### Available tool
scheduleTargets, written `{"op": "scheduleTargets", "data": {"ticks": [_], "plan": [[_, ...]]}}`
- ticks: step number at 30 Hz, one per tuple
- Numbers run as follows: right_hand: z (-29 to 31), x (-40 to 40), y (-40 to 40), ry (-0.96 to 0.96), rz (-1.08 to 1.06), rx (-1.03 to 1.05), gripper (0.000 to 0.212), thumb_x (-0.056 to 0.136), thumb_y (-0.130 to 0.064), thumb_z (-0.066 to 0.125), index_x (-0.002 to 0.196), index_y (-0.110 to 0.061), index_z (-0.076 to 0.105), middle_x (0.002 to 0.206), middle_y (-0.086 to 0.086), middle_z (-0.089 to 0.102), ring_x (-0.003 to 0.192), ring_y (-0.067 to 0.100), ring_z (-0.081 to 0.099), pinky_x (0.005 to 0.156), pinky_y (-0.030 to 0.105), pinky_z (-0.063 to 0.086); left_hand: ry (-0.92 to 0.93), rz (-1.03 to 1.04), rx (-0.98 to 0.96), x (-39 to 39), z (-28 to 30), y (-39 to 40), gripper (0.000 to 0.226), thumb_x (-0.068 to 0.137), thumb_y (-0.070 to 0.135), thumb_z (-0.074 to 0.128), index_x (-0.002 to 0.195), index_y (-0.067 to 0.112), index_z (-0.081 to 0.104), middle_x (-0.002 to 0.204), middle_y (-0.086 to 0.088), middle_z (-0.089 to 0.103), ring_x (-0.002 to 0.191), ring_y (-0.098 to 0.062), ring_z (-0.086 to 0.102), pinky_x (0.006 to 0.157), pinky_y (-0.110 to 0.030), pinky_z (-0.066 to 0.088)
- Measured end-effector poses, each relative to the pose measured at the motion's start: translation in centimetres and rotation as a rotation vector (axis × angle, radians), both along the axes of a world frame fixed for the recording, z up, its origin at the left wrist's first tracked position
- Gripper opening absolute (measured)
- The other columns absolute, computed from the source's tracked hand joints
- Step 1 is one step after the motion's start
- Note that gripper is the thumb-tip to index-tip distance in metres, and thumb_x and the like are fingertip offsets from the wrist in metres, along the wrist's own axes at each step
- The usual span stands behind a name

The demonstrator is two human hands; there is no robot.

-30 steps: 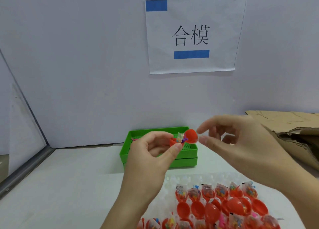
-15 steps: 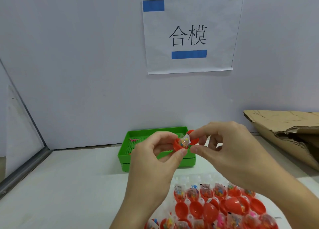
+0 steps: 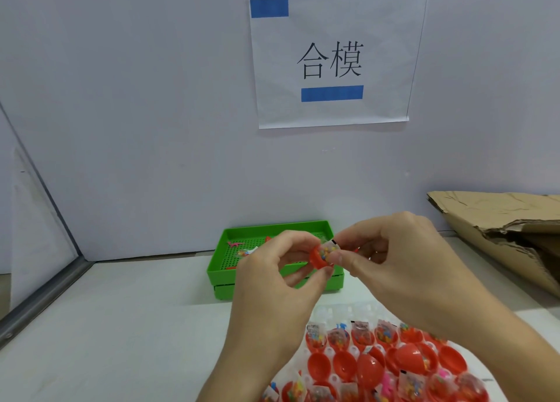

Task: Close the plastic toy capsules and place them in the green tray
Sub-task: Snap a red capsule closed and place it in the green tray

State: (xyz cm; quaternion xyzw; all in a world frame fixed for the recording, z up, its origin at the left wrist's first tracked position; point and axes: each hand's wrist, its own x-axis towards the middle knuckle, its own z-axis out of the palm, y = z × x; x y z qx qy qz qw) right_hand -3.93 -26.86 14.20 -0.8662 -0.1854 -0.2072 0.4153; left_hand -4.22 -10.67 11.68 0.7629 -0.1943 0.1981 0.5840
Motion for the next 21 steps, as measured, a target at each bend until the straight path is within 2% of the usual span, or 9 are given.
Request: {"op": "scheduleTargets", "data": {"ticks": [4, 8, 12, 21], "plan": [[0.1, -0.2, 0.2, -0.006, 0.008, 0.035, 0.018, 0.085, -0.021, 0.076, 0.072, -0.032, 0.077, 0.058, -0.024, 0.067, 0.057, -0.002, 0.066, 0.057, 0.018, 0.053, 0.002, -0.007, -0.002, -0.1, -0.1, 0.0, 0.022, 0.078, 0.004, 0.079, 0.089, 0.023, 0.073, 0.087, 0.010, 0.073, 0.090, -0.006, 0.070, 0.079, -0.017, 0.057], [0.3, -0.3, 0.4, 0.001, -0.010, 0.071, 0.026, 0.083, -0.016, 0.078, 0.069, -0.037, 0.073, 0.062, -0.025, 0.069, 0.058, -0.005, 0.066, 0.061, 0.011, 0.053, 0.000, -0.011, 0.009, -0.1, -0.1, -0.1, 0.025, 0.078, 0.003, 0.080, 0.089, 0.025, 0.073, 0.087, 0.012, 0.073, 0.090, -0.005, 0.070, 0.079, -0.017, 0.057], [0.3, -0.3, 0.3, 0.027, -0.036, 0.078, 0.017, 0.082, -0.015, 0.079, 0.074, -0.029, 0.077, 0.063, -0.021, 0.070, 0.059, -0.004, 0.066, 0.060, 0.010, 0.052, 0.004, -0.031, 0.006, -0.1, -0.1, -0.1, 0.025, 0.077, 0.002, 0.080, 0.089, 0.024, 0.073, 0.087, 0.011, 0.073, 0.090, -0.005, 0.070, 0.080, -0.017, 0.057], [1.1, -0.7, -0.2, 0.045, -0.049, 0.028, 0.020, 0.081, -0.013, 0.077, 0.069, -0.027, 0.080, 0.053, -0.021, 0.065, 0.053, -0.004, 0.062, 0.050, 0.005, 0.041, 0.018, -0.095, -0.036, -0.5, 0.0, -0.6, 0.027, 0.079, -0.002, 0.077, 0.091, 0.021, 0.071, 0.085, 0.011, 0.072, 0.088, -0.004, 0.070, 0.076, -0.012, 0.055]]}}
